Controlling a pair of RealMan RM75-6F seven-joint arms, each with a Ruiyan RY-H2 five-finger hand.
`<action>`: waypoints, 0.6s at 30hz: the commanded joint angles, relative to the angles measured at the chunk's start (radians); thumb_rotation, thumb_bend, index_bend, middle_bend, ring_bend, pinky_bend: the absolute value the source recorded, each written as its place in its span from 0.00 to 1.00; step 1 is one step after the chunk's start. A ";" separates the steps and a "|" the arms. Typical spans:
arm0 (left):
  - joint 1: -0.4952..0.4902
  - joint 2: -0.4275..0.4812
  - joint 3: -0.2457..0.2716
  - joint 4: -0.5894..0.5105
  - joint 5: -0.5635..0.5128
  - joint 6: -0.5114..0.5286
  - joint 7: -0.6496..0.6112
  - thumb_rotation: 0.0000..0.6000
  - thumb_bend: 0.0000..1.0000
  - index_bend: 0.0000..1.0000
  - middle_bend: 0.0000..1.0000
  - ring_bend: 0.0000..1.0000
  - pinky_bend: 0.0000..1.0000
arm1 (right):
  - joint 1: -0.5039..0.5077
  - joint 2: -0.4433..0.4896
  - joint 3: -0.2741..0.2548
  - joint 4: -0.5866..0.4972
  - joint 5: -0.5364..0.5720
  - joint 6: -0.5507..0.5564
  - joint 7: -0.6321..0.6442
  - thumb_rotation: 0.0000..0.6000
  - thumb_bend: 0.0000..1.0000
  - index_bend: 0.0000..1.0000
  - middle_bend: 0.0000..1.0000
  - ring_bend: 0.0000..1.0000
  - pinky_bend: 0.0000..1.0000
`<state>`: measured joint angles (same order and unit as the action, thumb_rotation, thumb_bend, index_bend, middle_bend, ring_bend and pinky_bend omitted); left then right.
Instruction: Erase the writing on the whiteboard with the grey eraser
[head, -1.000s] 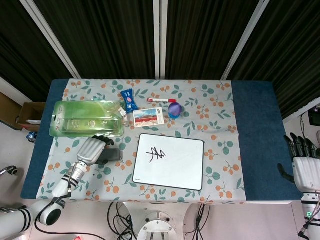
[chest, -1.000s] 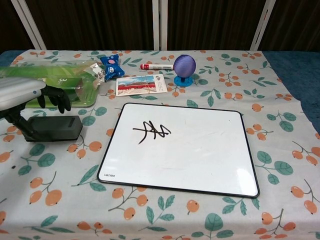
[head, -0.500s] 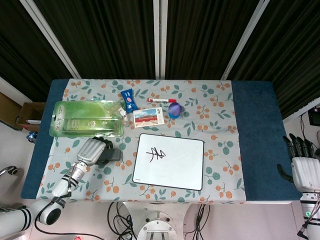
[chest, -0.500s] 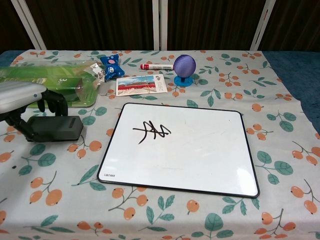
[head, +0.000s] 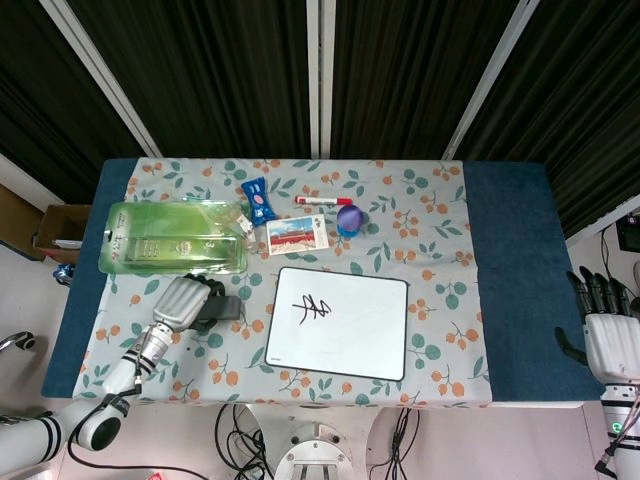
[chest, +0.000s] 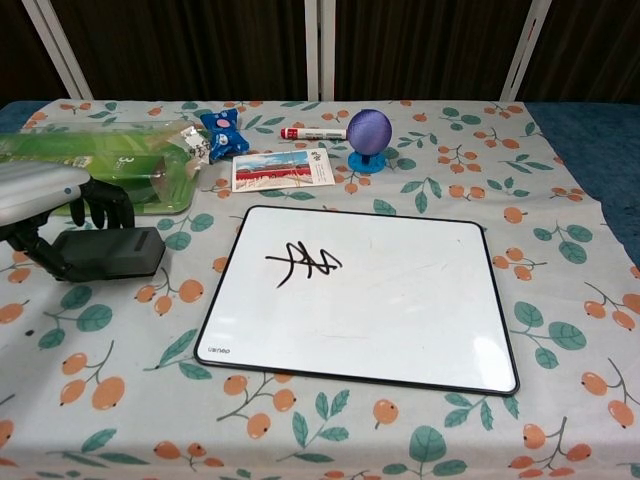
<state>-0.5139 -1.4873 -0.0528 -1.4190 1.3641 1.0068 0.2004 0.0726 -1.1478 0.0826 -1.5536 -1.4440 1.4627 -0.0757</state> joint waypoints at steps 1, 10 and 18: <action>0.000 0.002 0.002 0.000 0.001 0.003 0.002 1.00 0.25 0.41 0.44 0.39 0.41 | 0.000 0.000 0.000 0.000 0.002 -0.001 -0.001 1.00 0.24 0.00 0.00 0.00 0.00; 0.000 0.004 0.010 -0.004 0.003 0.009 -0.001 1.00 0.28 0.47 0.49 0.44 0.46 | 0.001 -0.002 0.000 0.000 0.003 -0.004 -0.005 1.00 0.25 0.00 0.00 0.00 0.00; 0.006 0.016 0.007 -0.021 0.038 0.056 -0.028 1.00 0.32 0.56 0.56 0.51 0.53 | 0.002 -0.003 0.000 0.000 0.005 -0.005 -0.006 1.00 0.25 0.00 0.00 0.00 0.00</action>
<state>-0.5092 -1.4743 -0.0452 -1.4362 1.3976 1.0583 0.1764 0.0744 -1.1508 0.0831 -1.5536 -1.4390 1.4582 -0.0817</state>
